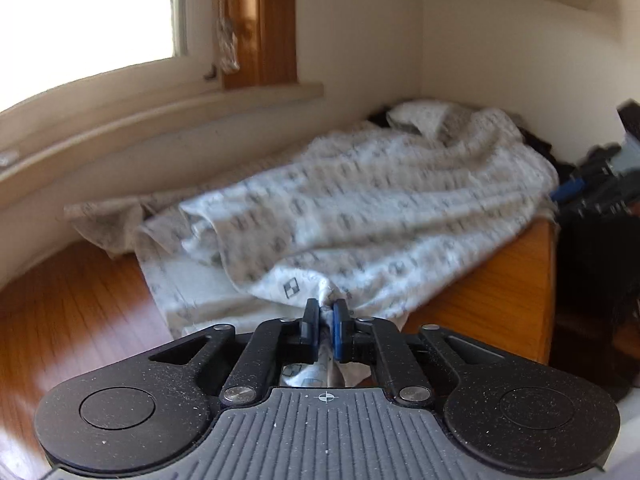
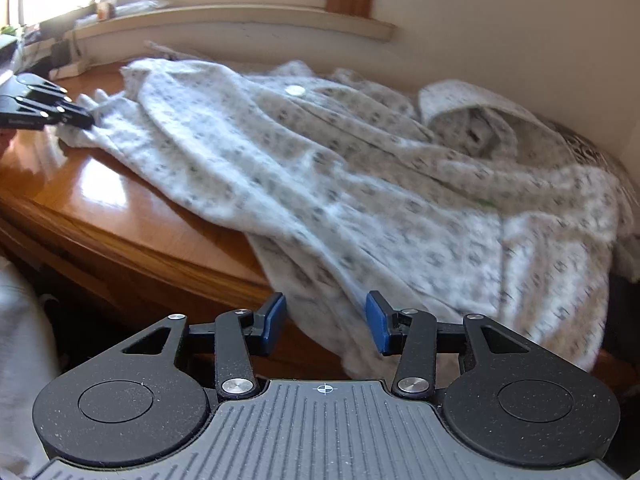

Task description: Fold clothes

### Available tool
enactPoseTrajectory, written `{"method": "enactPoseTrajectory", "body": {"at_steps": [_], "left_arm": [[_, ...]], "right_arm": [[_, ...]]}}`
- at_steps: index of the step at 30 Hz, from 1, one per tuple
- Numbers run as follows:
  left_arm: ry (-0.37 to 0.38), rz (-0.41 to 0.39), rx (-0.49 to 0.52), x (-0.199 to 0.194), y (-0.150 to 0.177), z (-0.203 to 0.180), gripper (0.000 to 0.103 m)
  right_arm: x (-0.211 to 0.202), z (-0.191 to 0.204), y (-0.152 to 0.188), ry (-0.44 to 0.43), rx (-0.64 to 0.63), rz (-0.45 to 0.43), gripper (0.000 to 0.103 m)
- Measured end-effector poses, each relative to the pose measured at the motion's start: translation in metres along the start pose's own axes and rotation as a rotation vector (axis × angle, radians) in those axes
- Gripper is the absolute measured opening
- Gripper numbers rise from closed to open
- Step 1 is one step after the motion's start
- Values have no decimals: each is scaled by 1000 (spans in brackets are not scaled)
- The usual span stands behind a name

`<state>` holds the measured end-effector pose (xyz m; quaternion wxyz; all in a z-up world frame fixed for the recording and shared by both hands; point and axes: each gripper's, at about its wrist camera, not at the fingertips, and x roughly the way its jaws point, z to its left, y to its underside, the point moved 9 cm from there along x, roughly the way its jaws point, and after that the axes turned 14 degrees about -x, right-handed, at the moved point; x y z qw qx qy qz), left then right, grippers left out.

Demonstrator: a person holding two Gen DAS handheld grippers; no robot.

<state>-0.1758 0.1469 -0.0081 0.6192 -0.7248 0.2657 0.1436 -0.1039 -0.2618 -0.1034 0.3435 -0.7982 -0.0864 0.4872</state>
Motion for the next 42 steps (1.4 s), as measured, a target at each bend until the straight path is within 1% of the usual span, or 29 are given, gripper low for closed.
{"method": "enactPoseTrajectory", "body": {"at_steps": [1, 4, 7, 9, 10, 12, 13, 16, 18, 22, 26, 28, 29, 30, 33, 34, 36, 38, 40, 42], "left_arm": [[4, -27, -17, -5, -6, 1, 6], [48, -115, -96, -28, -31, 4, 6], [106, -155, -133, -46, -51, 1, 6], [114, -168, -133, -51, -56, -2, 6], [119, -175, -133, -54, -58, -3, 6], [127, -188, -133, -59, -62, -6, 6], [132, -195, -133, -62, -65, -7, 6], [144, -214, -132, -70, -71, -11, 6], [141, -211, -123, -76, -67, -11, 6], [137, -153, -124, -82, -39, -8, 6], [134, -96, -125, -88, -12, -5, 6], [132, -67, -125, -91, 2, -4, 6], [131, -53, -125, -92, 9, -3, 6], [130, -39, -125, -94, 16, -3, 6], [128, 5, -125, -99, 37, 0, 6], [127, 19, -126, -100, 44, 0, 6], [130, 45, -122, -100, 51, -2, 6], [142, 79, -112, -97, 56, -6, 6], [146, 106, -112, -95, 60, -8, 7], [136, 115, -110, -94, 59, -5, 8]], "right_arm": [[-1, -2, 4, 6, 2, 7, 44], [-2, -3, 13, 10, 13, 24, 42], [2, 0, 18, 31, 0, 32, 41], [-2, 0, 18, 43, -11, 29, 40], [-4, -1, 18, 49, -16, 28, 36], [-8, -2, 17, 61, -27, 25, 18], [-10, -2, 17, 67, -33, 24, 5], [-16, -4, 16, 85, -49, 19, 3], [-28, -2, 12, 97, -65, 7, 3], [-76, 2, 1, 69, -91, -29, 3], [-93, 25, 2, -55, -114, -10, 1], [-94, 28, 0, -92, -81, -19, 1], [-93, 25, -3, -84, -75, -30, 3], [-91, 21, -7, -64, -70, -34, 4], [-76, 11, -23, -40, -51, -61, 5], [-68, 8, -30, -31, -40, -76, 7], [-51, 2, -46, -12, -14, -108, 13], [-28, -5, -63, 4, 15, -143, 28], [-3, -5, -81, 9, 40, -169, 31], [24, 1, -99, 7, 55, -179, 32]]}}
